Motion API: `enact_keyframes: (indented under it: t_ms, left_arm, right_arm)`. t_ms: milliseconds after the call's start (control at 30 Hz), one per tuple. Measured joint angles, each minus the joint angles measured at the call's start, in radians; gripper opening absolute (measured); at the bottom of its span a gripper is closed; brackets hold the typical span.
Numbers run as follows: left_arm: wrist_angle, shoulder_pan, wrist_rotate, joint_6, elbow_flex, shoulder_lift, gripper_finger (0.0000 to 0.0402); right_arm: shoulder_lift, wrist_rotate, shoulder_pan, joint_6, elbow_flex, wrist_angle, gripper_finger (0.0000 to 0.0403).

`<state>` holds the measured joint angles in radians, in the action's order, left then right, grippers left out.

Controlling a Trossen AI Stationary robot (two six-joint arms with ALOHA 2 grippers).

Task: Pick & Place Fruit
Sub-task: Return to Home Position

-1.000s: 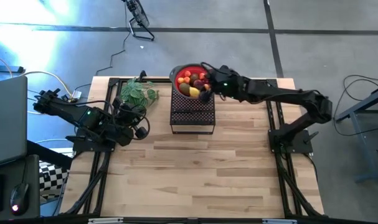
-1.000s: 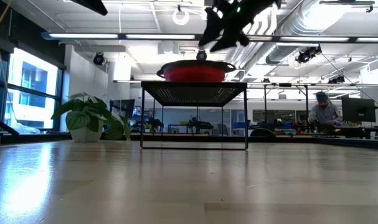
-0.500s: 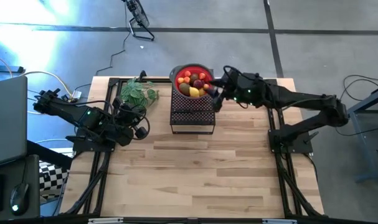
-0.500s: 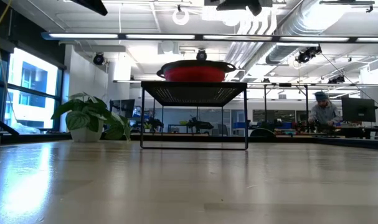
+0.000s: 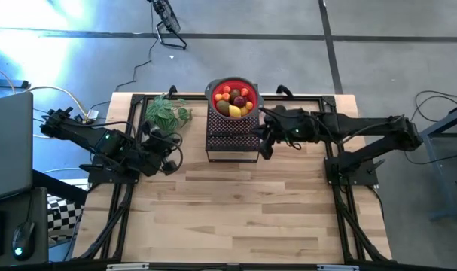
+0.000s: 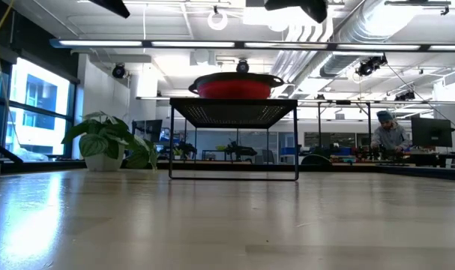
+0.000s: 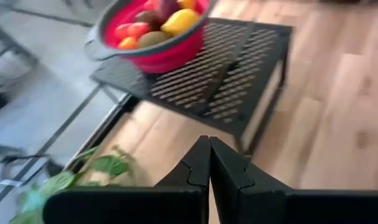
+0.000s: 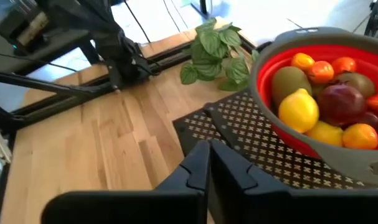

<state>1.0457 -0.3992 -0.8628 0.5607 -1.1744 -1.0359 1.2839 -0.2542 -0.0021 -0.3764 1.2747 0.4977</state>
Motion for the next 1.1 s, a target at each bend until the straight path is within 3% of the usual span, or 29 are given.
enact_keyframes:
  t_ms: [233,500,667,867,967,1100]
  left_arm:
    - [-0.138,0.000,0.010,-0.133,0.000,0.000,0.0000]
    - [-0.336,0.001,0.023,-0.292,0.045,0.009,0.0000]
    - [-0.558,0.026,0.140,-0.377,0.162,0.049,0.0000]
    - [-0.877,0.156,0.364,-0.518,0.313,0.097,0.0000]
    - [-0.867,0.229,0.426,-0.530,0.341,0.138,0.0000]
    - [-0.773,0.264,0.431,-0.520,0.341,0.243,0.0000]
  right_arm:
    - [0.000,-0.085,0.060,-0.005,0.000,-0.011,0.0003]
    - [0.000,-0.092,0.082,-0.004,0.000,-0.013,0.0003]
    - [0.000,-0.092,0.081,-0.004,0.000,-0.015,0.0003]
    - [0.000,-0.088,0.081,-0.010,0.000,-0.012,0.0003]
    - [0.000,-0.088,0.081,-0.012,0.000,-0.006,0.0003]
    - [0.000,-0.087,0.081,-0.012,0.000,0.002,0.0003]
